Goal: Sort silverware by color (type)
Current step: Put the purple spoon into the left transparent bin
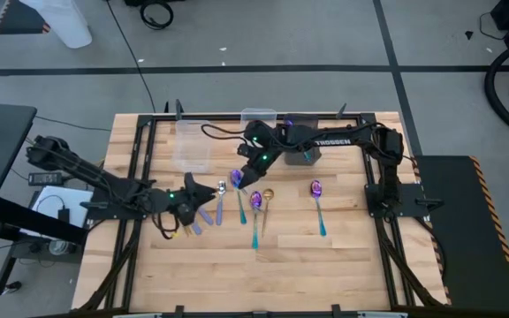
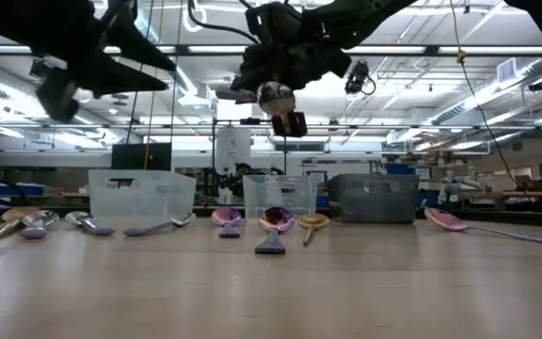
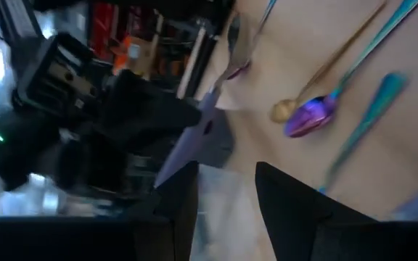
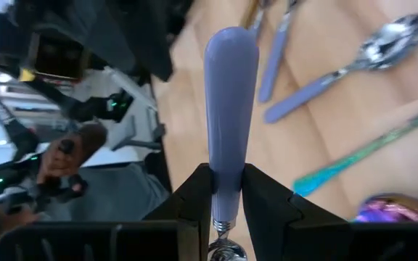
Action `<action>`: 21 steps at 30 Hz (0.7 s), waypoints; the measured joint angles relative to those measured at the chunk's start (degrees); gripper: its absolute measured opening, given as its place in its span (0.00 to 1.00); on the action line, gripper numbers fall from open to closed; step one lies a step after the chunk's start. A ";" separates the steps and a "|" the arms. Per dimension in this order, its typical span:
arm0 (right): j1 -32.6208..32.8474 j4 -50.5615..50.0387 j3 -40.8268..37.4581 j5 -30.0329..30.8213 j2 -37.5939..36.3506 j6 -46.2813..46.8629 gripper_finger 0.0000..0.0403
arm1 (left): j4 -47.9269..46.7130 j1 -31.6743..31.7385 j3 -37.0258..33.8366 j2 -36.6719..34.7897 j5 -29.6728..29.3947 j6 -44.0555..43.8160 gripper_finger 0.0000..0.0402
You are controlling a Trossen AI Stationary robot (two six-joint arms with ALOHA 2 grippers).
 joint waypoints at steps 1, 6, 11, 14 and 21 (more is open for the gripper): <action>0.04 0.39 0.00 -0.89 0.00 0.67 0.19 | 2.03 0.16 0.00 1.09 -0.63 3.53 0.36; 0.04 1.09 0.00 -3.88 0.00 3.64 0.19 | 11.91 1.62 0.00 6.32 -1.18 20.12 0.36; 0.40 0.83 0.00 -4.41 0.00 6.24 0.19 | 21.23 3.88 0.00 10.84 -1.17 29.73 0.36; 0.85 0.83 0.00 -4.39 0.00 7.38 0.19 | 22.97 5.16 0.00 12.76 0.42 32.23 0.36; 1.74 1.05 0.00 -3.08 0.00 8.33 0.19 | 25.28 7.43 0.00 16.37 3.93 34.44 0.36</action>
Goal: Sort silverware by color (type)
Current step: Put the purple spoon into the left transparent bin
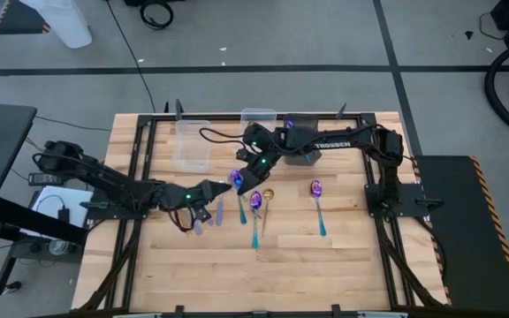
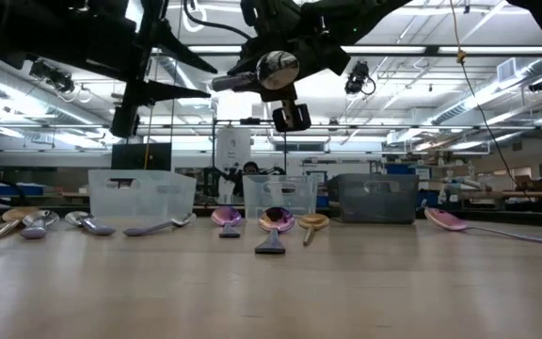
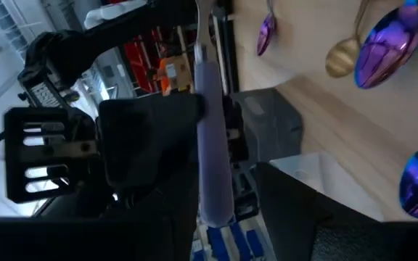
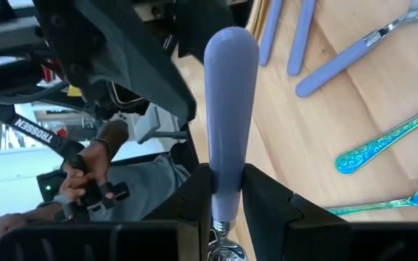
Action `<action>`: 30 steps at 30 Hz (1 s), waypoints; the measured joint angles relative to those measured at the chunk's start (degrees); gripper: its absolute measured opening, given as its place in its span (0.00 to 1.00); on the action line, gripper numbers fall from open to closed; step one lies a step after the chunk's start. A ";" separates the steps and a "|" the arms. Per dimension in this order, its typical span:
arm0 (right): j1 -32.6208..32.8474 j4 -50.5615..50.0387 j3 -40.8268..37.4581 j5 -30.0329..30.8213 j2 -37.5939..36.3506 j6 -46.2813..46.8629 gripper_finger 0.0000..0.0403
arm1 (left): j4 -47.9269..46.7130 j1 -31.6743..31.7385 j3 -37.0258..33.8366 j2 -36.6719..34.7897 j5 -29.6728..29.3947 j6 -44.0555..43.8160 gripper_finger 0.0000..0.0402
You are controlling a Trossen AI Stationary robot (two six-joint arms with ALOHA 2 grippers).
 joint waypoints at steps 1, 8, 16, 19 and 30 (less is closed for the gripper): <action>0.02 0.00 0.00 0.34 0.00 0.21 0.19 | 0.92 0.14 0.02 0.48 0.04 0.95 0.36; -0.04 0.33 -0.02 1.36 0.00 1.09 0.19 | 10.77 0.33 0.06 4.41 0.82 5.81 0.36; 0.37 1.78 -0.09 0.98 0.00 1.92 0.19 | 10.69 2.31 0.04 5.54 2.75 5.82 0.37; 0.55 1.95 -0.04 -0.70 -0.02 2.03 0.19 | 10.77 2.44 0.04 5.56 2.39 6.01 0.37; 0.48 2.84 -0.04 -1.68 -0.02 2.21 0.19 | 10.95 3.27 0.04 5.51 2.18 6.56 0.36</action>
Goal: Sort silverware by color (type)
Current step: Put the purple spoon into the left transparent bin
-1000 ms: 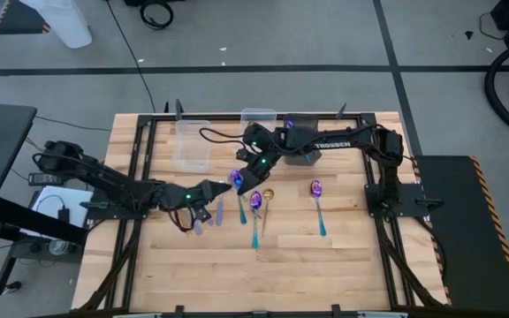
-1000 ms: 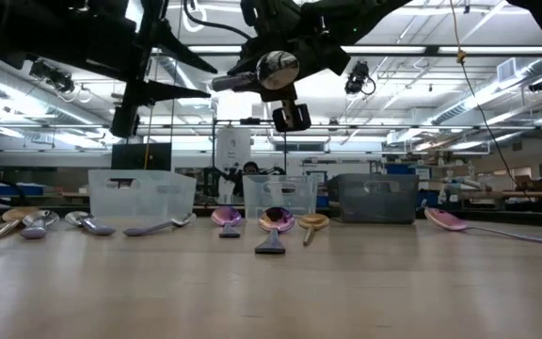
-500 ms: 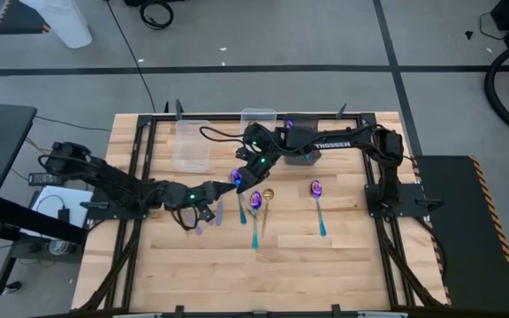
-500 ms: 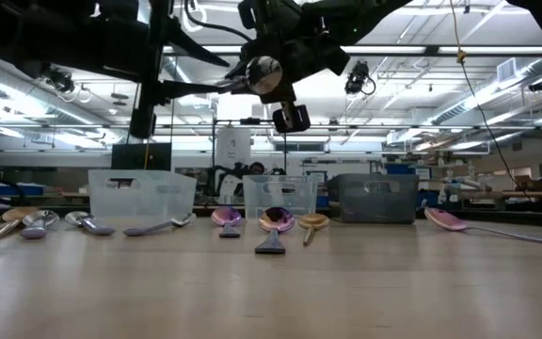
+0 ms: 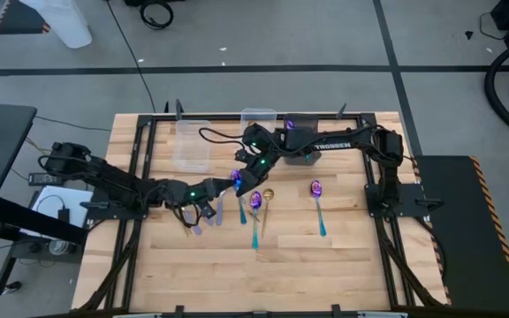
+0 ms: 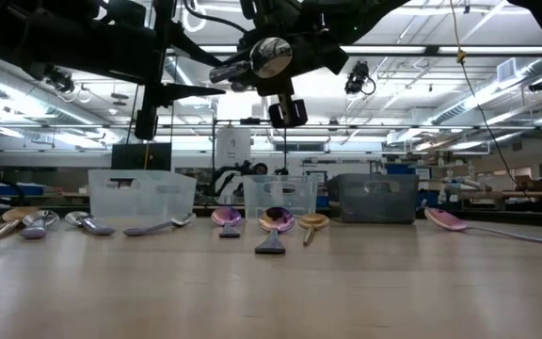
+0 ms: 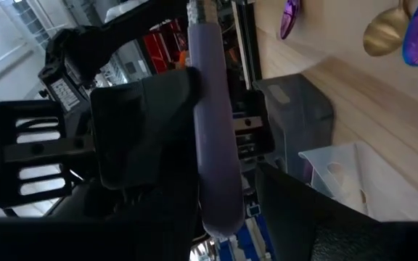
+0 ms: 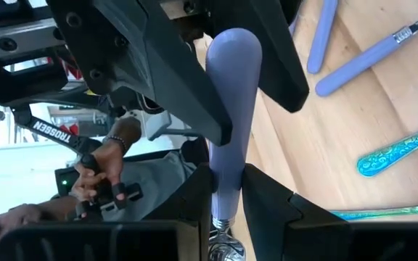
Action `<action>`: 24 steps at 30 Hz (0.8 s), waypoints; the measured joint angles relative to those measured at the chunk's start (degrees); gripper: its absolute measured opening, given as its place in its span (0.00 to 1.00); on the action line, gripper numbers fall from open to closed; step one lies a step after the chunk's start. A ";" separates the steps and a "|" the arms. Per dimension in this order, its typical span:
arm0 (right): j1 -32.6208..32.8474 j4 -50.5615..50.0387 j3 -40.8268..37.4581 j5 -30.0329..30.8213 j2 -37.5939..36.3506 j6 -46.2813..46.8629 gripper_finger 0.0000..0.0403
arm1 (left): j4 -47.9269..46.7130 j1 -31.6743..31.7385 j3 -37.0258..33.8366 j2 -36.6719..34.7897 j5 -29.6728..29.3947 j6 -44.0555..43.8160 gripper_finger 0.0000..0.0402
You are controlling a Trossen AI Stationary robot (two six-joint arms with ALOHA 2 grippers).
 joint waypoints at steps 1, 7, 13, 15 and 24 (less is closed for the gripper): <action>0.00 0.20 0.00 0.03 0.00 -0.01 0.19 | 0.04 0.02 0.00 0.00 0.29 0.00 0.36; 0.06 1.44 0.00 0.87 0.00 0.20 0.19 | 0.19 0.02 0.00 -0.02 1.32 3.82 0.35; 0.34 1.64 0.00 1.75 0.00 0.24 0.19 | 0.30 0.02 0.03 -0.04 1.40 3.95 0.24; 0.48 1.67 0.00 2.35 0.00 0.05 0.19 | 0.39 0.02 0.04 -0.07 1.52 3.46 0.21; 0.61 1.61 0.00 2.82 0.00 0.33 0.20 | 0.02 0.00 0.04 -0.07 1.45 0.69 0.20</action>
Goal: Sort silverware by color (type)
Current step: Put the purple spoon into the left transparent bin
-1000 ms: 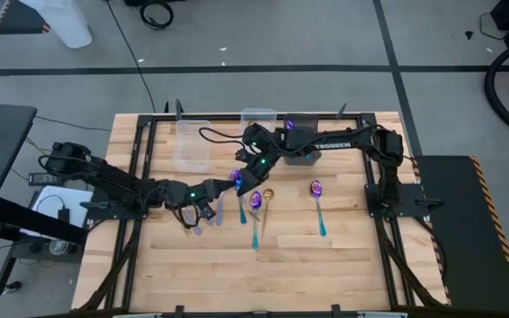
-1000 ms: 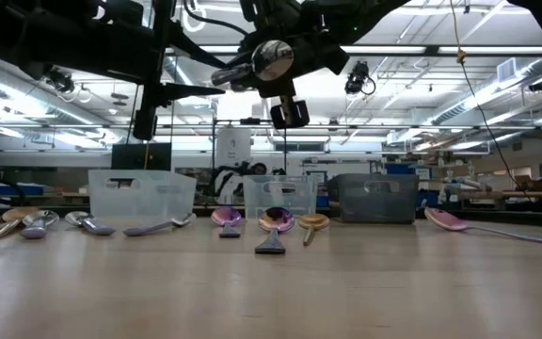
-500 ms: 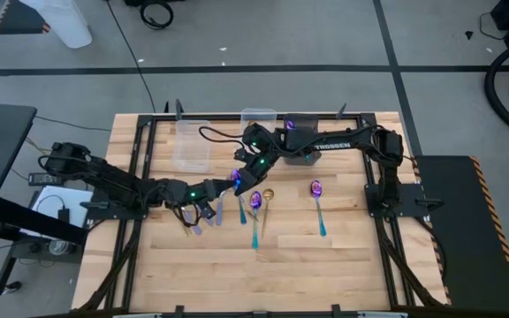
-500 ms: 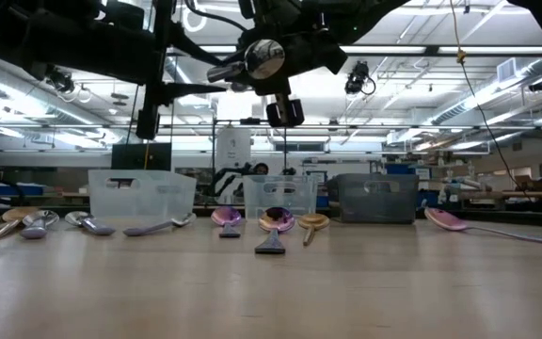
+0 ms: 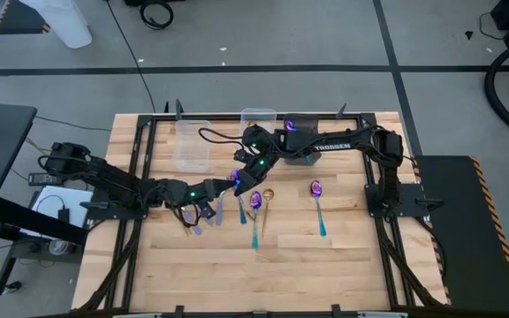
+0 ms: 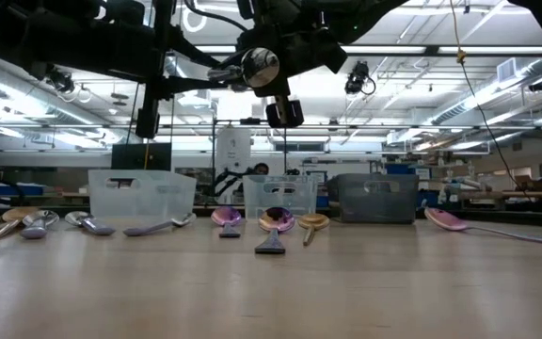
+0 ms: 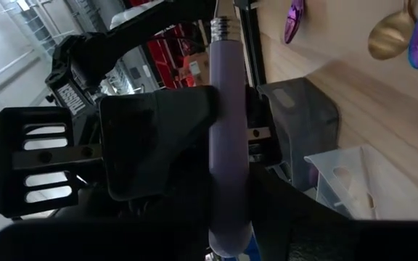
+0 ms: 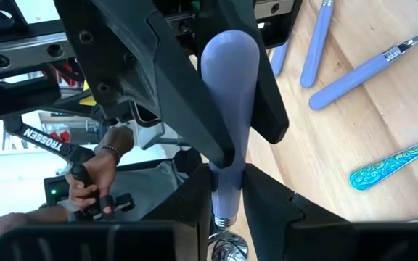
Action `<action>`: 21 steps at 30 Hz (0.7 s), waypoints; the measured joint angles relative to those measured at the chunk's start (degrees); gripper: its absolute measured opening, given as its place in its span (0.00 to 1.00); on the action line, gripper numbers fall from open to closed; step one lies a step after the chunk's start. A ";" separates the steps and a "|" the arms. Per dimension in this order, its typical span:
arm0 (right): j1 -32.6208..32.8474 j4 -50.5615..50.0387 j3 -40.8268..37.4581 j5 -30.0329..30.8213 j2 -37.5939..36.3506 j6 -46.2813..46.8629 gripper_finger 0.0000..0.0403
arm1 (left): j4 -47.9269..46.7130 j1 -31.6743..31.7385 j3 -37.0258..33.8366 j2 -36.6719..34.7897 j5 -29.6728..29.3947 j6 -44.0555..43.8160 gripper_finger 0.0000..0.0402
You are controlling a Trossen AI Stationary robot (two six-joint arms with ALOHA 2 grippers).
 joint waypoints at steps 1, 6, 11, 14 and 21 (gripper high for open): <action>0.00 -0.01 0.00 0.07 0.00 0.02 0.21 | -0.02 0.00 0.00 0.00 -0.02 -0.15 0.20; -0.07 0.12 0.00 0.03 0.00 0.13 0.29 | -0.20 0.00 0.00 0.02 -0.02 -0.25 0.20; -0.61 0.18 0.00 -1.92 0.00 0.19 0.37 | -0.32 0.00 -0.02 0.07 0.01 -2.06 0.20; -1.44 -0.02 0.07 -3.41 -0.14 0.97 0.42 | -0.80 -0.04 -0.09 0.09 0.03 -2.96 0.20; -4.29 -7.22 0.09 -2.93 -1.68 -1.97 0.45 | -1.02 -0.04 -0.11 0.11 -1.17 -6.83 0.20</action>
